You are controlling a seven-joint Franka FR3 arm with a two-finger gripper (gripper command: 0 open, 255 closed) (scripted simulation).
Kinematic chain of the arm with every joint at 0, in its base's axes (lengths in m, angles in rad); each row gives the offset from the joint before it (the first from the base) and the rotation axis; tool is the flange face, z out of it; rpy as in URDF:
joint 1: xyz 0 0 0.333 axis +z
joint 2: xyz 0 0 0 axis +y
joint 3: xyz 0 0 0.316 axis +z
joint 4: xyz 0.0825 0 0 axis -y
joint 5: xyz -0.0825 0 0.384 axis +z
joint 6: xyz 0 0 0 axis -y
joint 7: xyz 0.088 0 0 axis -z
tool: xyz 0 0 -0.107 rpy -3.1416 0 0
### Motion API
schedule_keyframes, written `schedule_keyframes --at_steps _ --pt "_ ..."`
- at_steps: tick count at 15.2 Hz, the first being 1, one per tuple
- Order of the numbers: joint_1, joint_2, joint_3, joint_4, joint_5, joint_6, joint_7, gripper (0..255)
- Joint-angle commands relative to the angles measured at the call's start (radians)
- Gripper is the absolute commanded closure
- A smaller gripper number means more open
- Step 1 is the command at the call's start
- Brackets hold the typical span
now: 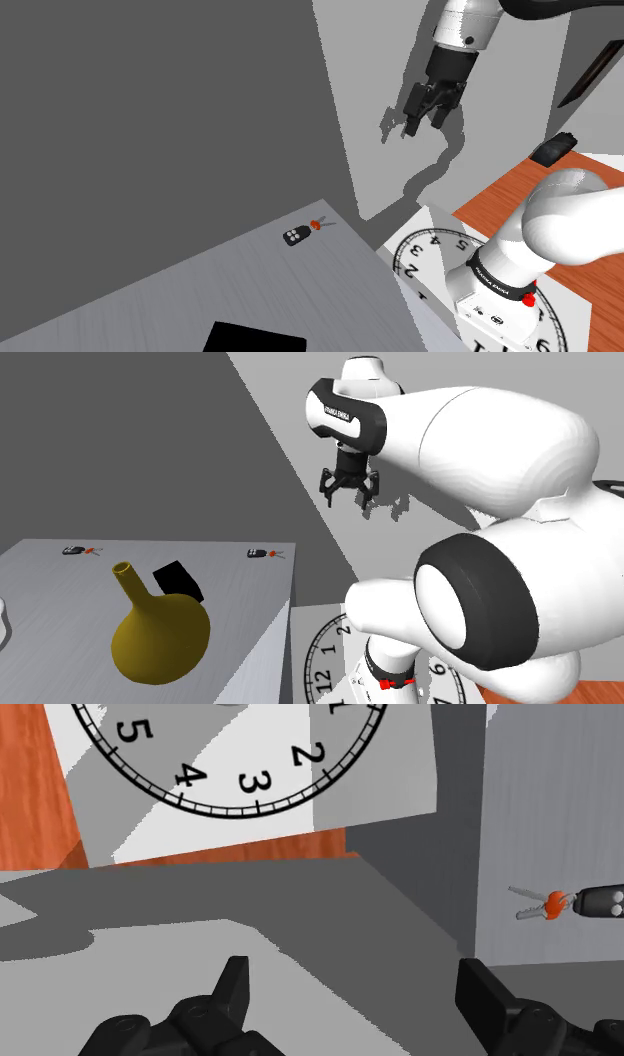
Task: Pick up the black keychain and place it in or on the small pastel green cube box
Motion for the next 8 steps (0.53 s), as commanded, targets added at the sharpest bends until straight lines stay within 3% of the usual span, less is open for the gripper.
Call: schedule_keyframes --at_steps 1,8 --pt "0.006 -0.005 0.051 -0.028 0.039 0.034 0.078 0" --pt "0.024 0.063 0.254 -0.07 0.167 0.189 0.342 0"
